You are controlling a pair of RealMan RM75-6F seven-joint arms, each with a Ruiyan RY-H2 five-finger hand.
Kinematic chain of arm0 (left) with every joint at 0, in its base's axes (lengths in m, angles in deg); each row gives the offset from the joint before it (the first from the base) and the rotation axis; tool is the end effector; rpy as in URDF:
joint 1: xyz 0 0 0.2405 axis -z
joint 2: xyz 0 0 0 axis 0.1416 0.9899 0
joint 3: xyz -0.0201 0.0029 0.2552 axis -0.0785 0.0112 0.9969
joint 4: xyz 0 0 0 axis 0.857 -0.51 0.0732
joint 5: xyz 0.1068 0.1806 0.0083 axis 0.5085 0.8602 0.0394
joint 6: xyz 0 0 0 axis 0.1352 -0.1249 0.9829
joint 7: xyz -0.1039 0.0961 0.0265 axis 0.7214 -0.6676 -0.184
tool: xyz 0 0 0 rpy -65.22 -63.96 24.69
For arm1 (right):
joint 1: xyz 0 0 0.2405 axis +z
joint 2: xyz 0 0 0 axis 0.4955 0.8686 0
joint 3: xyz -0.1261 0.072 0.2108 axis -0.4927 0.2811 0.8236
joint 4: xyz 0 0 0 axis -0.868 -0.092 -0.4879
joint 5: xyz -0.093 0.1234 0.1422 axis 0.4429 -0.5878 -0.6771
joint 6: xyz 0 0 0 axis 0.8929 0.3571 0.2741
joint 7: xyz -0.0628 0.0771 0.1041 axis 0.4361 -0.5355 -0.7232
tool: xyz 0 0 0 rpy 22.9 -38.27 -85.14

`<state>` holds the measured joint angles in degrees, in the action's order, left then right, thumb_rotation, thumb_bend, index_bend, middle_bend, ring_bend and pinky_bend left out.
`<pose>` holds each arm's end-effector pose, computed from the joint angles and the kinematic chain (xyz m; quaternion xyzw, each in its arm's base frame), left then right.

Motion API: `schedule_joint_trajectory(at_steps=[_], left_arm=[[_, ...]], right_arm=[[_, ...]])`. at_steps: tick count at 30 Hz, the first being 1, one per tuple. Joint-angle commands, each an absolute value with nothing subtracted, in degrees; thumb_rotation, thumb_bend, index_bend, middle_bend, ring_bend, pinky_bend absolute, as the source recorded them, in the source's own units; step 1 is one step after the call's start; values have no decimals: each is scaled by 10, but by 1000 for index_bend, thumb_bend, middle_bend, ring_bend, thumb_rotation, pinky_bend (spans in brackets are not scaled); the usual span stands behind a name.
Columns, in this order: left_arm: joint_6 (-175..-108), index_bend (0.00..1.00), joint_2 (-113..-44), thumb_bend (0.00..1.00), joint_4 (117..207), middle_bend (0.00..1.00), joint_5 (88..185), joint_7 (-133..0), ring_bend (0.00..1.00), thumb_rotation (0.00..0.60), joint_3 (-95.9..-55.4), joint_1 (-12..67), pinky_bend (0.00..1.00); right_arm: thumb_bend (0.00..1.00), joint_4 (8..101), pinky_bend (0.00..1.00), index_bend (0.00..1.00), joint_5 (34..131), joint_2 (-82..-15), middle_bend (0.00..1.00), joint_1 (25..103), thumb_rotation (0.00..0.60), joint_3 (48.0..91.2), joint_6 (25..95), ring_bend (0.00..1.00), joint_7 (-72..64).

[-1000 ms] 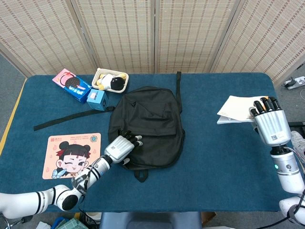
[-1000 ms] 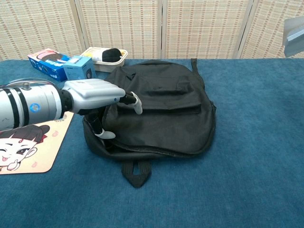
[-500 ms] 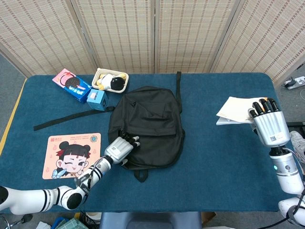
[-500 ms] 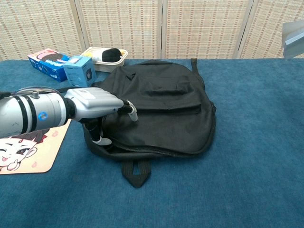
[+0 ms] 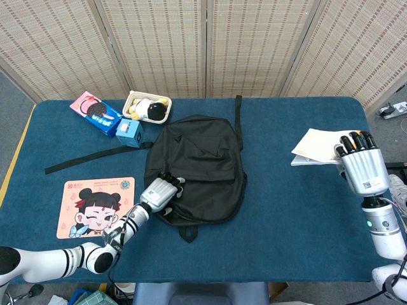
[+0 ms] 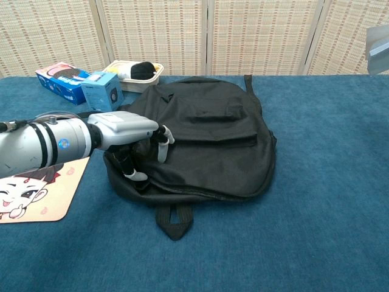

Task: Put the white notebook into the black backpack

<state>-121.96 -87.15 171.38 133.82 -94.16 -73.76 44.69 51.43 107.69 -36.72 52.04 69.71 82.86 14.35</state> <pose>-0.1132 0.3453 -0.0610 -0.8396 -0.3086 -0.2821 0.3468 -0.2742 -0.3052 0.1805 0.6480 -0.0761 0.3661 0.6635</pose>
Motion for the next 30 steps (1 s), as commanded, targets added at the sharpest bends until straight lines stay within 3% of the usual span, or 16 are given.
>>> schedule_joint_trajectory(at_steps=[1, 11, 17, 30], left_arm=[[-1229, 575, -884, 281, 1692, 120, 1387, -880, 175, 600, -741, 435, 82], [-1248, 679, -908, 286, 1643, 213, 1459, -780, 230, 600, -744, 425, 87], [-1267, 752, -924, 342, 1620, 284, 1474, -740, 268, 600, -752, 417, 92], [-1298, 807, -904, 390, 1666, 359, 1443, -645, 289, 600, -814, 397, 99]], right_arm=[[477, 513, 285, 676, 1077, -369, 413, 521, 600, 697, 827, 297, 143], [477, 507, 285, 676, 1076, -373, 413, 522, 600, 701, 827, 297, 141], [477, 502, 285, 676, 1076, -376, 413, 521, 600, 702, 829, 297, 133], [476, 533, 285, 676, 1119, -363, 413, 515, 600, 687, 858, 296, 105]])
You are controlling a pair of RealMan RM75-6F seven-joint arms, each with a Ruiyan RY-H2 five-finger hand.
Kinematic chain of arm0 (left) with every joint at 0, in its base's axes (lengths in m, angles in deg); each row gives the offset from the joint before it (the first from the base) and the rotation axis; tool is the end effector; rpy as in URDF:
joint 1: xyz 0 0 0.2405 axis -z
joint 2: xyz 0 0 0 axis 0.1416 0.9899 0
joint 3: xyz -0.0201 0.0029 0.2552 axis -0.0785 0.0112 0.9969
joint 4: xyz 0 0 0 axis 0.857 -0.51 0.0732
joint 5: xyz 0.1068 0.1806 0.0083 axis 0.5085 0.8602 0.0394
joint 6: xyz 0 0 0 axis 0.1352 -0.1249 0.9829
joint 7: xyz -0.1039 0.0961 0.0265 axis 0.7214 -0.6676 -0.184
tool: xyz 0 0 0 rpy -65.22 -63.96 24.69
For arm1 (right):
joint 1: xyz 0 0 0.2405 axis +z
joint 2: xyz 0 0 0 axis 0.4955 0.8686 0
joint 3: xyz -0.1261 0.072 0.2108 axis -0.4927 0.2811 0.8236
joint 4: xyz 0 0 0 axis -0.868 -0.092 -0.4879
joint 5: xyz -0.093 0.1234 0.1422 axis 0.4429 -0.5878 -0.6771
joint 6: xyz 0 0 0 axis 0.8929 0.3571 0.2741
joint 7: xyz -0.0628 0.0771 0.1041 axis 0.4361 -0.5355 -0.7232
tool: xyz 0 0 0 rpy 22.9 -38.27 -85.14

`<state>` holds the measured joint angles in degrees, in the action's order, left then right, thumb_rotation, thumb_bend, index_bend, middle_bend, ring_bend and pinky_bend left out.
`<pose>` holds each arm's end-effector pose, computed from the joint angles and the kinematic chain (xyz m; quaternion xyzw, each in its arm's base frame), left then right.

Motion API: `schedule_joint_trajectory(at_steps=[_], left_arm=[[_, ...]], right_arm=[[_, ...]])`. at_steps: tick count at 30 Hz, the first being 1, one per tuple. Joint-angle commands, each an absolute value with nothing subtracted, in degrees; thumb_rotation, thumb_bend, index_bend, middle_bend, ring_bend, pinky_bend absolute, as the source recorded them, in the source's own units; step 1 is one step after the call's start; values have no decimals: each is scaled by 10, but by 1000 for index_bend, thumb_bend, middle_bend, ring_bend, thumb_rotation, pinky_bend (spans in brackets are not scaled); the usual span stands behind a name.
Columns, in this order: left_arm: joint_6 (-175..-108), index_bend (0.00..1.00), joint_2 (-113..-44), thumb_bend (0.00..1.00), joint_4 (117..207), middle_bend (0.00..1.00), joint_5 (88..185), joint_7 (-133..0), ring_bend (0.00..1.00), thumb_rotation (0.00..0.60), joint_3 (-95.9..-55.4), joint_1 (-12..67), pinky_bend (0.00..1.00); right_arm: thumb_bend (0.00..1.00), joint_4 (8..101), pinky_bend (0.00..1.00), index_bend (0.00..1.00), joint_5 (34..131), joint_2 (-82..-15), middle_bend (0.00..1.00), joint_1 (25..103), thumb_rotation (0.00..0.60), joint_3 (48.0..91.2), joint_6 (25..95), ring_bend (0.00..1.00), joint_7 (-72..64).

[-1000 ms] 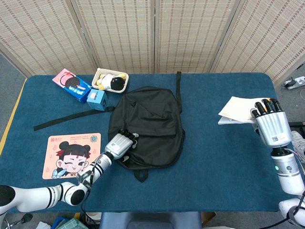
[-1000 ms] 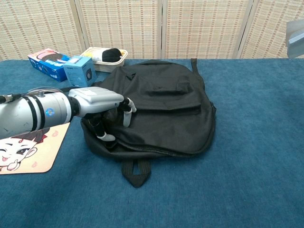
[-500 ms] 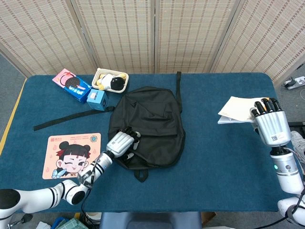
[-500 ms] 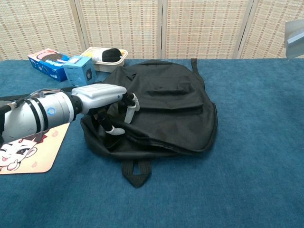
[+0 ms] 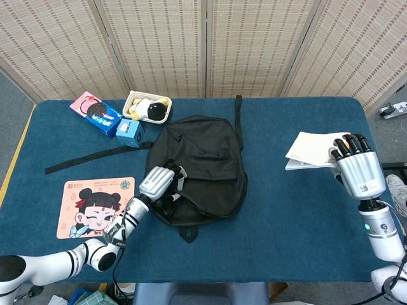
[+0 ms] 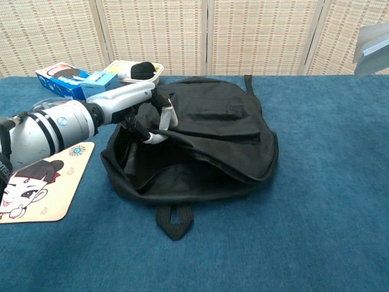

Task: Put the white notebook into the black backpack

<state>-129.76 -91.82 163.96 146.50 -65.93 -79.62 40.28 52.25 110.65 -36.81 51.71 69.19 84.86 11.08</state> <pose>-0.1042 0.3641 -0.0478 -0.7213 -0.4220 -0.4501 0.3148 -0.2664 -0.2980 0.1761 0.6523 -0.0793 0.4020 0.6377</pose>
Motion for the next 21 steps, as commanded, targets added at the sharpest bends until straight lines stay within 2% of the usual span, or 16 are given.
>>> schedule_joint_trajectory(at_steps=[1, 12, 21], left_arm=[[-1297, 809, -898, 395, 1678, 362, 1434, -642, 289, 600, -821, 396, 100], [-1312, 814, -865, 397, 1753, 371, 1311, -680, 289, 600, -885, 396, 100], [-1319, 815, -869, 397, 1757, 372, 1210, -726, 287, 600, -922, 423, 100]], right_arm=[[475, 539, 285, 676, 1125, -360, 413, 515, 600, 686, 863, 297, 103], [474, 598, 302, 680, 1213, -344, 413, 513, 600, 665, 916, 297, 78], [469, 663, 312, 683, 1287, -328, 413, 517, 600, 662, 963, 308, 53]])
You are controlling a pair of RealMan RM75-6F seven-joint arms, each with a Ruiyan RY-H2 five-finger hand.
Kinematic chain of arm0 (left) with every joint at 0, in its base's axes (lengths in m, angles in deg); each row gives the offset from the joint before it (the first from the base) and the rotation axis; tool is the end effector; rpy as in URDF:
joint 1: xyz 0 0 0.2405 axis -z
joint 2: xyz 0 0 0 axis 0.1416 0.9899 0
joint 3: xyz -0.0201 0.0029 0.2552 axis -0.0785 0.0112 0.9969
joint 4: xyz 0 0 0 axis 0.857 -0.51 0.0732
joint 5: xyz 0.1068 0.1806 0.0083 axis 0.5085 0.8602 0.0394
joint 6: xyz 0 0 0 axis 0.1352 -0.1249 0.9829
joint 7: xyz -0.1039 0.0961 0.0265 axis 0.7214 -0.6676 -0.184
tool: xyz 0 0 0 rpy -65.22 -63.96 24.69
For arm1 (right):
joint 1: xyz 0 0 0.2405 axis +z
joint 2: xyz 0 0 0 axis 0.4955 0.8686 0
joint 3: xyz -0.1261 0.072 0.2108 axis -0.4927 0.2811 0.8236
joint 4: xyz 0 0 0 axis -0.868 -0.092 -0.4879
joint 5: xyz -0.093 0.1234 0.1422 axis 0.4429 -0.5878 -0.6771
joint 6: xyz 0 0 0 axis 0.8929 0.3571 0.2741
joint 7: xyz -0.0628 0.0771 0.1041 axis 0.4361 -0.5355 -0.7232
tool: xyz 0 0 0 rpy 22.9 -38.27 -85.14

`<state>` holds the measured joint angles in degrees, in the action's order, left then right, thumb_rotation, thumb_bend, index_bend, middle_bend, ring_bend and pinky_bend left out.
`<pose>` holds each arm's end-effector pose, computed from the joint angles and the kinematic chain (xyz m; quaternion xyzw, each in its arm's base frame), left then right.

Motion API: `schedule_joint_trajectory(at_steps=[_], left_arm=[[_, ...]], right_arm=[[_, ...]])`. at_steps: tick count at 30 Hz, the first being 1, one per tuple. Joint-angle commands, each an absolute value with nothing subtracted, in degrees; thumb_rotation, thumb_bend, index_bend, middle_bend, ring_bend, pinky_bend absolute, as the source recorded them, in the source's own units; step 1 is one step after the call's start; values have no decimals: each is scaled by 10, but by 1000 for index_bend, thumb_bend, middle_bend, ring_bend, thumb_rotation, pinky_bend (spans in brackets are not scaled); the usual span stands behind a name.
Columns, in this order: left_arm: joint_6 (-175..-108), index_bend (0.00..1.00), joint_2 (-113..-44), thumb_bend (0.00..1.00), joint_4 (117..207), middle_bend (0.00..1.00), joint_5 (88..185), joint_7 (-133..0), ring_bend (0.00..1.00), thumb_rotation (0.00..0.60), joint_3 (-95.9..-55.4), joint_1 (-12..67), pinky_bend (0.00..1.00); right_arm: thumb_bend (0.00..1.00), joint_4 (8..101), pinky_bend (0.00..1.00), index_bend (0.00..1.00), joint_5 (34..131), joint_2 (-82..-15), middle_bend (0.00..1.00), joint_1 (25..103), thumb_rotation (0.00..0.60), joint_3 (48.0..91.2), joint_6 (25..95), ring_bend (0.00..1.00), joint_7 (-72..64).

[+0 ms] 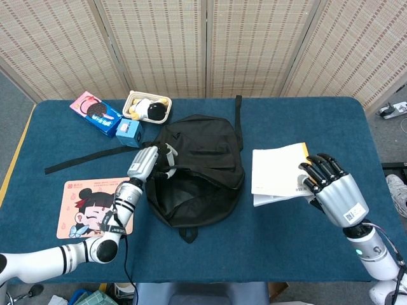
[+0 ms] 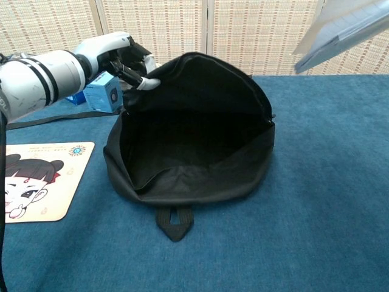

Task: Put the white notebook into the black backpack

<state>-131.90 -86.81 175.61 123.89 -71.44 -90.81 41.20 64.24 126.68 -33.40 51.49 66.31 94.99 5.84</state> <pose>-0.0789 0.3905 0.0024 -0.5847 -0.5431 -0.4988 0.3382 -0.2031 -0.2514 0.1681 0.6660 -0.0501 0.5532 0.4979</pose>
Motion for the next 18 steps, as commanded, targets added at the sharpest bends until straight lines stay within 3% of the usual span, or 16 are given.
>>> schedule_joint_trajectory(at_steps=[1, 18], left_arm=[[-1319, 815, -870, 397, 1755, 372, 1202, -730, 287, 600, -924, 426, 100], [-1340, 815, -903, 397, 1696, 372, 1118, -775, 286, 600, -944, 465, 100]], right_arm=[[468, 670, 314, 684, 1293, -326, 413, 518, 600, 662, 965, 309, 51], [465, 733, 326, 692, 1391, -344, 415, 538, 600, 648, 964, 324, 30]])
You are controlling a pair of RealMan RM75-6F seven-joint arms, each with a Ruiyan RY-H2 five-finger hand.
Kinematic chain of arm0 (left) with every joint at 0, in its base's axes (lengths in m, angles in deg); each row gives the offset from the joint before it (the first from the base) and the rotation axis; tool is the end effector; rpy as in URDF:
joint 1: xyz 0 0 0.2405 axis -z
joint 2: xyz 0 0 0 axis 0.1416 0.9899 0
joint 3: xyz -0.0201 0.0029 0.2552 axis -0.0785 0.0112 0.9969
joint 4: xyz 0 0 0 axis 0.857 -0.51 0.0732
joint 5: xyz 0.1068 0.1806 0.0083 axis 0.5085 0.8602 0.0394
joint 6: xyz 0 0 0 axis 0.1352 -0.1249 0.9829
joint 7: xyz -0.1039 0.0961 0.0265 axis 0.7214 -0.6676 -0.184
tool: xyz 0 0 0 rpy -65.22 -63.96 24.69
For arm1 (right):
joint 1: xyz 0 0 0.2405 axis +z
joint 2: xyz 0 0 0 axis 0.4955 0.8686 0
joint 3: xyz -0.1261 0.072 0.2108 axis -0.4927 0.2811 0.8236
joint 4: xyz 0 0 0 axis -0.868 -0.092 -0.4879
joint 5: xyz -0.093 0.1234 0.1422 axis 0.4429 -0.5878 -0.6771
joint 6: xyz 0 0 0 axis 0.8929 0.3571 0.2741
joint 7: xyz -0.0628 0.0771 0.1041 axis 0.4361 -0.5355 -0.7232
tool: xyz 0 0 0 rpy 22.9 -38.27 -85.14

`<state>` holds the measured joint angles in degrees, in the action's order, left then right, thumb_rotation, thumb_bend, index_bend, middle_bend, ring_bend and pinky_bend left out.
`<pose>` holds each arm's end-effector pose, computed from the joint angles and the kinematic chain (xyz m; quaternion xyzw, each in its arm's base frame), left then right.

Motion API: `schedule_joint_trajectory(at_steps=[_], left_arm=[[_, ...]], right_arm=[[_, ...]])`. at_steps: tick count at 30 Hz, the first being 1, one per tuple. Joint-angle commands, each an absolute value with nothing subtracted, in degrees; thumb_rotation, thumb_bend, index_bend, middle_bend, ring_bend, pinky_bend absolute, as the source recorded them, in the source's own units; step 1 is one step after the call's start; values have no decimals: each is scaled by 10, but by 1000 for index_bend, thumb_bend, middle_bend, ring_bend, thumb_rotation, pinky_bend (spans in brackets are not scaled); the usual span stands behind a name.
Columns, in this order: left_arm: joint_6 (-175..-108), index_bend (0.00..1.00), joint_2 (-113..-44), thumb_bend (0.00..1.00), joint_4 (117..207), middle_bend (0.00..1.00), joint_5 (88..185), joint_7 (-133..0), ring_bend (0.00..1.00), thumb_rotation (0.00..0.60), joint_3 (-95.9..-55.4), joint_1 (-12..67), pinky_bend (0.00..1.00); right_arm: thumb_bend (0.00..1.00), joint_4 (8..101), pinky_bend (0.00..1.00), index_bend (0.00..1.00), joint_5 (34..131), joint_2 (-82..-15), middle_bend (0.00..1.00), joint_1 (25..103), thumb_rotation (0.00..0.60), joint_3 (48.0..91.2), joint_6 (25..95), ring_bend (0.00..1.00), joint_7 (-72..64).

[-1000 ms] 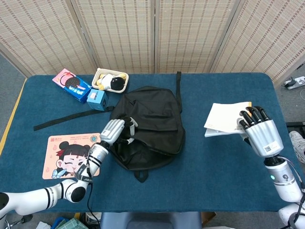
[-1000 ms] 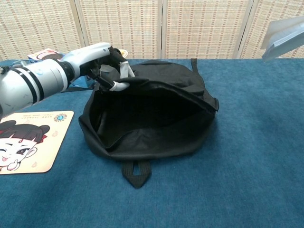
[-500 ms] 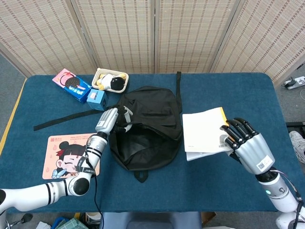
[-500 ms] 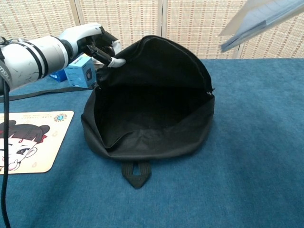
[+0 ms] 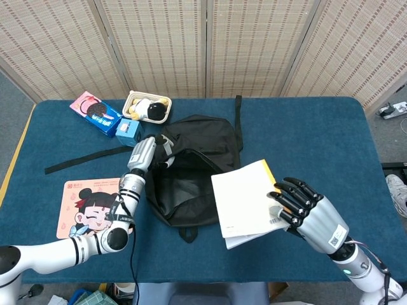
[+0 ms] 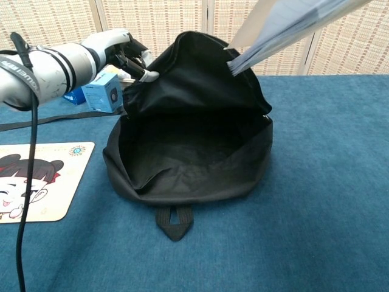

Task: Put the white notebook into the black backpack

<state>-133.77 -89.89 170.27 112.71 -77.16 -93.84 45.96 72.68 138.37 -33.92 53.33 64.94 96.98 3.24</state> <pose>-0.0720 0.4156 -0.0003 -0.5459 -0.5633 -0.4871 0.3839 -0.1532 -0.2207 0.1517 0.6678 -0.0473 0.6462 0.3664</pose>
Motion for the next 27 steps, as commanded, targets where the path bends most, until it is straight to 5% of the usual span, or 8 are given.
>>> schedule_joint_trajectory(at_steps=[1, 11, 27], left_arm=[[-1341, 815, -904, 396, 1694, 372, 1115, -777, 286, 600, -946, 467, 100], [-1341, 815, -894, 397, 1707, 372, 1086, -777, 286, 600, -961, 468, 100], [-1350, 815, -877, 397, 1727, 372, 1075, -781, 285, 600, -956, 464, 100]], right_arm=[[465, 736, 326, 692, 1392, -347, 418, 540, 600, 648, 961, 325, 29], [462, 734, 334, 693, 1384, -393, 421, 581, 600, 653, 884, 326, 21], [456, 599, 334, 699, 1302, -528, 414, 653, 600, 669, 781, 327, -23]])
